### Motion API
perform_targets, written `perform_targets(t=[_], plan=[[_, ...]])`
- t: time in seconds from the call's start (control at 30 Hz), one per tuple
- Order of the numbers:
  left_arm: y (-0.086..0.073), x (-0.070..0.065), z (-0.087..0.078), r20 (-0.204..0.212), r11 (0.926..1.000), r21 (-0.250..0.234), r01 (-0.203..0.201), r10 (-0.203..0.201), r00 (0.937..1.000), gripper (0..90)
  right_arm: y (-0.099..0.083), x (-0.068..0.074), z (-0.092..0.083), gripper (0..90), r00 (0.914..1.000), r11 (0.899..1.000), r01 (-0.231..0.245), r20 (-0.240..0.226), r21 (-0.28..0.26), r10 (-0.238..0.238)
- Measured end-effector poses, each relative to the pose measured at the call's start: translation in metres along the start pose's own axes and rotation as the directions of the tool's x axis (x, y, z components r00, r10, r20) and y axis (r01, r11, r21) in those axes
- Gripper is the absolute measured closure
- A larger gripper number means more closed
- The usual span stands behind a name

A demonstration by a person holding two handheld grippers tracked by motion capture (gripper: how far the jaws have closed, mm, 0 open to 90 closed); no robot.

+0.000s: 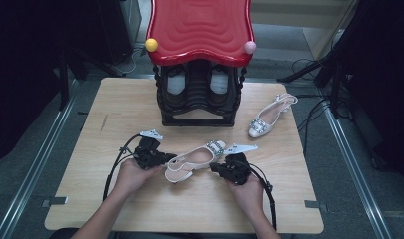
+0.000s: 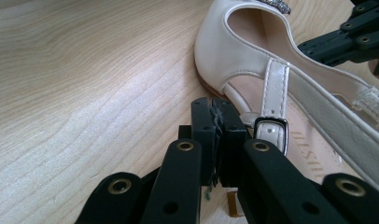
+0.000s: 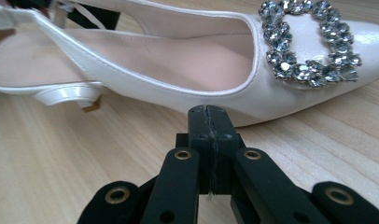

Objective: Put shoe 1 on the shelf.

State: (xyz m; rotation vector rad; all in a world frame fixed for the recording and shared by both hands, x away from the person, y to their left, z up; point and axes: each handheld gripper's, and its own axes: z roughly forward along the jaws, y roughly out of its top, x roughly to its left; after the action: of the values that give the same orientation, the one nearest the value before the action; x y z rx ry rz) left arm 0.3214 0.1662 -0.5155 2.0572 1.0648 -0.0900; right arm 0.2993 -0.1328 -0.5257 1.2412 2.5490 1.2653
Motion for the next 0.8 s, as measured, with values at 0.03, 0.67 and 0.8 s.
perform_targets(t=[0.03,0.67,0.8], plan=[[0.0,0.0,0.0,0.005,1.0,-0.001,0.003,-0.003,1.0,88.5,0.0,0.0,0.002,90.0,0.9999,1.0,0.011,0.011,0.002,-0.011],[-0.012,-0.021,0.002,0.016,0.9998,0.007,-0.021,0.02,0.9997,88.9,0.013,-0.01,0.018,90.0,0.9997,1.0,-0.005,0.024,-0.016,0.005],[-0.016,-0.025,0.003,0.036,0.9999,-0.001,-0.011,0.011,0.9993,89.6,0.016,-0.012,0.022,90.0,0.9997,0.999,-0.021,0.013,-0.028,0.021]])
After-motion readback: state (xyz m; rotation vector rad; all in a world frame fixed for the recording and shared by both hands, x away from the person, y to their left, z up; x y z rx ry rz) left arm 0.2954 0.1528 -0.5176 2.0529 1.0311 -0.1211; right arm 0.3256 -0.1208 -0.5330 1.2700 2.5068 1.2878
